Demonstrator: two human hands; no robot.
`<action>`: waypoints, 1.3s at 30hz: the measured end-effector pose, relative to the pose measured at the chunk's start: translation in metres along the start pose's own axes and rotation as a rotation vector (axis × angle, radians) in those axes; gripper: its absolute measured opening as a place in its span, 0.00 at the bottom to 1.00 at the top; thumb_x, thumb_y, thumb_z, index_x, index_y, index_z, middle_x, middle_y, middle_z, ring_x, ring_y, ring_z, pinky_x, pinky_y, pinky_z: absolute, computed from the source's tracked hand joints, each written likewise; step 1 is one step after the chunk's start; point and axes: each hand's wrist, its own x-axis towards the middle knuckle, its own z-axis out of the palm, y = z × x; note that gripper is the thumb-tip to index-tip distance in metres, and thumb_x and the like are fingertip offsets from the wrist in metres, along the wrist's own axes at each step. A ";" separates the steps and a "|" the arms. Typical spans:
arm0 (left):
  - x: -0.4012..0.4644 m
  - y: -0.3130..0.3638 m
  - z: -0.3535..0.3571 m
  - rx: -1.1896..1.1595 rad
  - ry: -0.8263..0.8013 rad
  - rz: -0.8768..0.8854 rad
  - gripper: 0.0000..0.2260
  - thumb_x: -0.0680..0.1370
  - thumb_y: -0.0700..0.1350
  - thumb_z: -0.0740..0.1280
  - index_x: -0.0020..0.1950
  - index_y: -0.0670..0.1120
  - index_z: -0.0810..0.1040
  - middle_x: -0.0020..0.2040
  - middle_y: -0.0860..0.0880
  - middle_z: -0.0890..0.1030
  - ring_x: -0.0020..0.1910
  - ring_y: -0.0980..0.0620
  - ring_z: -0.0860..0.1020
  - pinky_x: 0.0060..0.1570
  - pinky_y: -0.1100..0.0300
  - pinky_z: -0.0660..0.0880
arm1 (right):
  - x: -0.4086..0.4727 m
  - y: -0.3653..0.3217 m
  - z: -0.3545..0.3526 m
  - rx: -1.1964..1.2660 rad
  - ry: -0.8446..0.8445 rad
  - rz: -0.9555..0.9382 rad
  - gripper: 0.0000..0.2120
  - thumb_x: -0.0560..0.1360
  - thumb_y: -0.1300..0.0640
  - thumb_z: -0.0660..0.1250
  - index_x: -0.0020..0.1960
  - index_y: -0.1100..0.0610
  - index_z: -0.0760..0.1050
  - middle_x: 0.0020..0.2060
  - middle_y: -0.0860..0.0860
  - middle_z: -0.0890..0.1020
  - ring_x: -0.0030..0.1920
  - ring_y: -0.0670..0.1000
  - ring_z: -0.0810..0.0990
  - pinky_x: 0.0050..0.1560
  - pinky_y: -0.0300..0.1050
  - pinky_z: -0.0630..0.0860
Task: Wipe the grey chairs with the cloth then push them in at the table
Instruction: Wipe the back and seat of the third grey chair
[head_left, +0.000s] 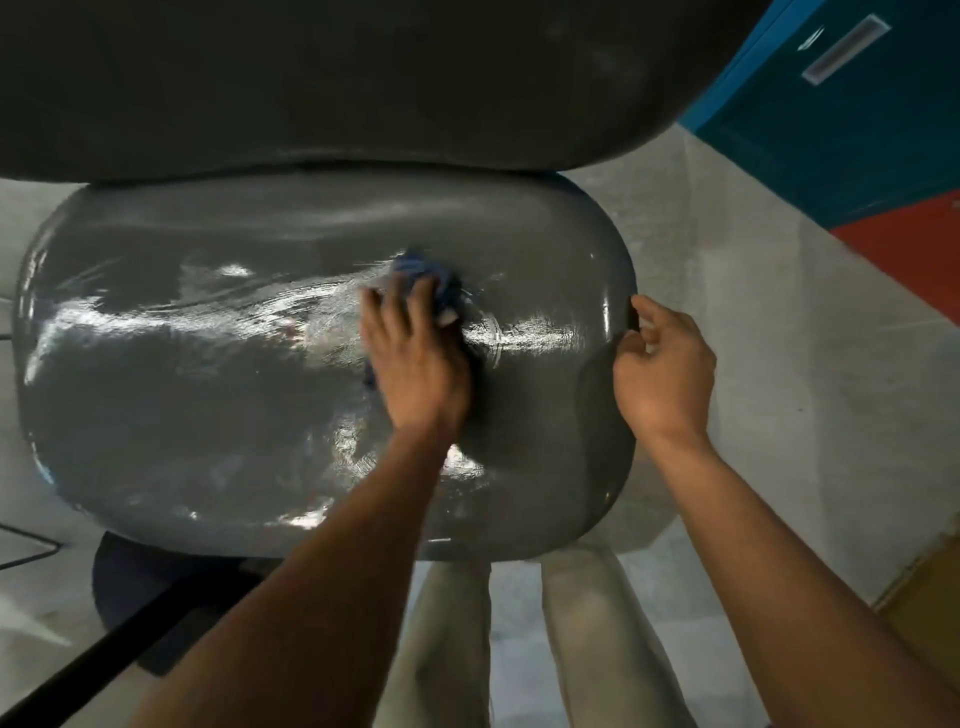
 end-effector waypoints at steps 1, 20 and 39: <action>-0.010 0.024 0.013 -0.030 -0.014 0.079 0.23 0.78 0.46 0.59 0.73 0.43 0.73 0.77 0.38 0.68 0.79 0.30 0.58 0.76 0.34 0.58 | 0.001 0.000 -0.001 -0.005 -0.001 -0.004 0.22 0.78 0.65 0.61 0.71 0.56 0.76 0.64 0.55 0.79 0.63 0.55 0.79 0.65 0.42 0.70; 0.016 0.107 0.028 0.015 -0.118 0.278 0.26 0.77 0.45 0.57 0.75 0.46 0.72 0.78 0.41 0.67 0.81 0.33 0.56 0.77 0.36 0.54 | -0.024 0.034 -0.018 0.205 -0.112 0.151 0.19 0.79 0.66 0.59 0.62 0.52 0.82 0.50 0.45 0.85 0.46 0.41 0.79 0.45 0.21 0.66; 0.048 0.116 0.031 0.125 -0.138 0.480 0.24 0.81 0.46 0.60 0.78 0.47 0.69 0.80 0.43 0.65 0.81 0.34 0.53 0.77 0.36 0.55 | -0.024 0.075 -0.006 0.580 -0.228 0.381 0.13 0.76 0.58 0.74 0.60 0.55 0.81 0.50 0.49 0.86 0.53 0.51 0.85 0.59 0.52 0.81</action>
